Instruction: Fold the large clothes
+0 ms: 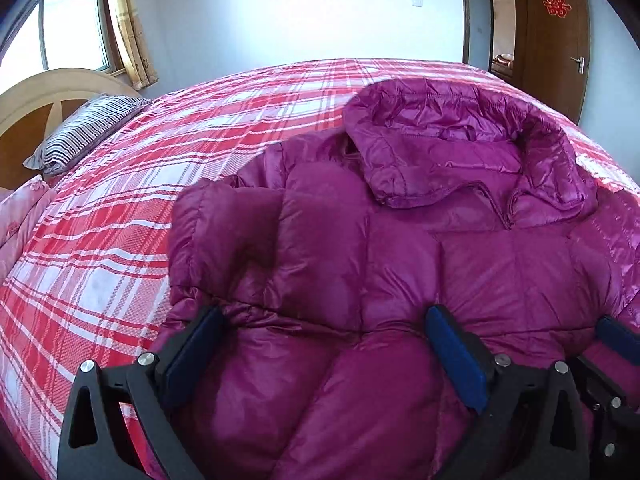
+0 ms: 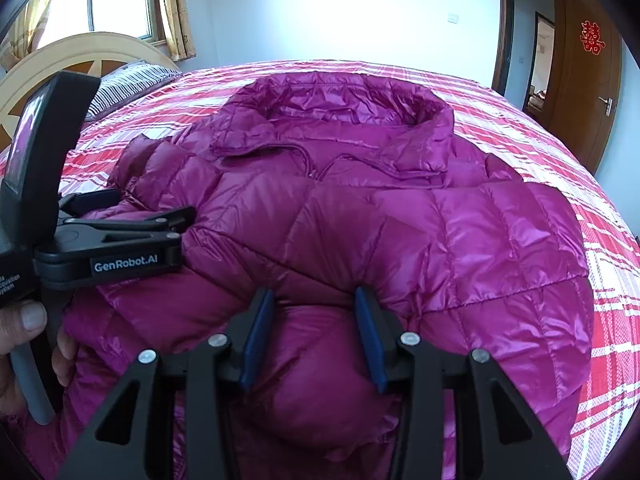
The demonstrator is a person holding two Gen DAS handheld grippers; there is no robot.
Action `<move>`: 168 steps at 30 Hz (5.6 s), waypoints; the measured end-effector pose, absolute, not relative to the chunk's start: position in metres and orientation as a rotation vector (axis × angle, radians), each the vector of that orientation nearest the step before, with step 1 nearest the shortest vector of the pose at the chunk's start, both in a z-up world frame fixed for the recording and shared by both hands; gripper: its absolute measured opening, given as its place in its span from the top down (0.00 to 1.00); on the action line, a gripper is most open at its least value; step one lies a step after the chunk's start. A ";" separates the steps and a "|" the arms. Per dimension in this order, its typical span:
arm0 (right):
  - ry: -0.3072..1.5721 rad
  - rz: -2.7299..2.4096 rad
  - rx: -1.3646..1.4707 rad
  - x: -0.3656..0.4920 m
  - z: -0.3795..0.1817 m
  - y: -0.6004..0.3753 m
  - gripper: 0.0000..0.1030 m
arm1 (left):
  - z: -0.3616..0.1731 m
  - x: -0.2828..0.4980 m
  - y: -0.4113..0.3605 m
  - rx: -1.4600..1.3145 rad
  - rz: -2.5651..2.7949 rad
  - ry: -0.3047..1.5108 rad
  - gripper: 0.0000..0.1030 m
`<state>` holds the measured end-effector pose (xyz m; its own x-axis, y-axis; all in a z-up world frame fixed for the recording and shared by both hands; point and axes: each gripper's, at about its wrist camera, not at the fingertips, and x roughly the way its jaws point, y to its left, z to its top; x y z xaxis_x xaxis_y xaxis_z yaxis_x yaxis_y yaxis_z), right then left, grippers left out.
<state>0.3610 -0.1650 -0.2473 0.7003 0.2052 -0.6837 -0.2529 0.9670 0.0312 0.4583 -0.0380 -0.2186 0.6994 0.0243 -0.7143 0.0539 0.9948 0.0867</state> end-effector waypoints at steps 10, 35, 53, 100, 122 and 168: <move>0.756 0.254 -0.066 0.361 -0.246 -0.166 0.57 | -0.163 0.429 -0.055 0.101 -0.091 0.667 0.01; 0.754 0.246 -0.094 0.358 -0.246 -0.162 0.56 | -0.224 0.461 -0.067 0.063 -0.138 0.823 0.01; 0.784 0.278 -0.168 0.358 -0.244 -0.158 0.55 | -0.227 0.464 -0.069 0.066 -0.143 0.824 0.01; 0.863 0.508 -0.601 0.580 -0.180 -0.135 0.62 | -0.230 0.461 -0.069 0.061 -0.144 0.795 0.01; 0.623 0.392 -0.649 0.494 -0.238 -0.149 0.92 | -0.195 0.451 -0.060 0.055 -0.123 0.731 0.01; 0.796 0.259 -0.058 0.508 -0.222 -0.225 0.80 | -0.125 0.547 -0.084 0.027 -0.137 0.587 0.01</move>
<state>0.5078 -0.2247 -0.2221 0.6698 0.2082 -0.7127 -0.2515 0.9668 0.0461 0.5474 -0.0844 -0.1248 0.8240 -0.1212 -0.5534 0.1366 0.9905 -0.0137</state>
